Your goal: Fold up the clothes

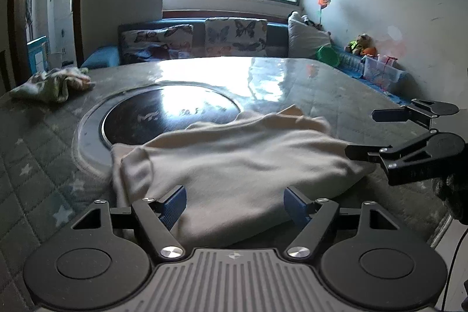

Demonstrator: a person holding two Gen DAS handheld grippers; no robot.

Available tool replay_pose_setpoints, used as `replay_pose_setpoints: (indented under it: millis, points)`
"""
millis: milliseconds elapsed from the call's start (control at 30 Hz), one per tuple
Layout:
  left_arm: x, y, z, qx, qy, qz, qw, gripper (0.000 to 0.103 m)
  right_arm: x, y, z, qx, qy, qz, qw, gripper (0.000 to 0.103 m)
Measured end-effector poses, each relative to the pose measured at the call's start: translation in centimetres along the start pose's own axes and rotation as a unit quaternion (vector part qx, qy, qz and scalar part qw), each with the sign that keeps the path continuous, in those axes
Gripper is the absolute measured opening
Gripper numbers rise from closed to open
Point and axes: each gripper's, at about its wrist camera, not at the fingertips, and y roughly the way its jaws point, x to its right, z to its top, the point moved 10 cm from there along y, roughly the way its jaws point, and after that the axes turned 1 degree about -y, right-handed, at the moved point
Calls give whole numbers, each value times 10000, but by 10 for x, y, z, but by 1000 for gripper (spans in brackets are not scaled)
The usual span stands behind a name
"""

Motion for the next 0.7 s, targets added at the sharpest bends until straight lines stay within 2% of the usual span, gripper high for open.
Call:
replay_pose_setpoints:
  millis: [100,167,333,433,500,567,700]
  points:
    - [12,1,6,59,81,-134,9999,76,13,-2,-1,-4,88,-156,9998,94]
    - [21,4,9,62,140,-229,9996,76,19,4,-9,-173,64,-221,9996,94]
    - [49,15,16,48,393,-498,9980,76,19,6,-11,-223,96,-53,9997,89]
    - [67,23,18,57,559,-650,9963,76,27,3,-1,-184,432,188,9987,69]
    - [75,28,18,51,637,-697,9955,75,33,5,2,-242,750,480,9957,47]
    - [82,35,18,13,645,-773,9949,75,40,10,3,-362,1169,821,9891,34]
    - [91,45,12,-96,705,-857,9938,71,43,19,0,-474,1335,968,9852,23]
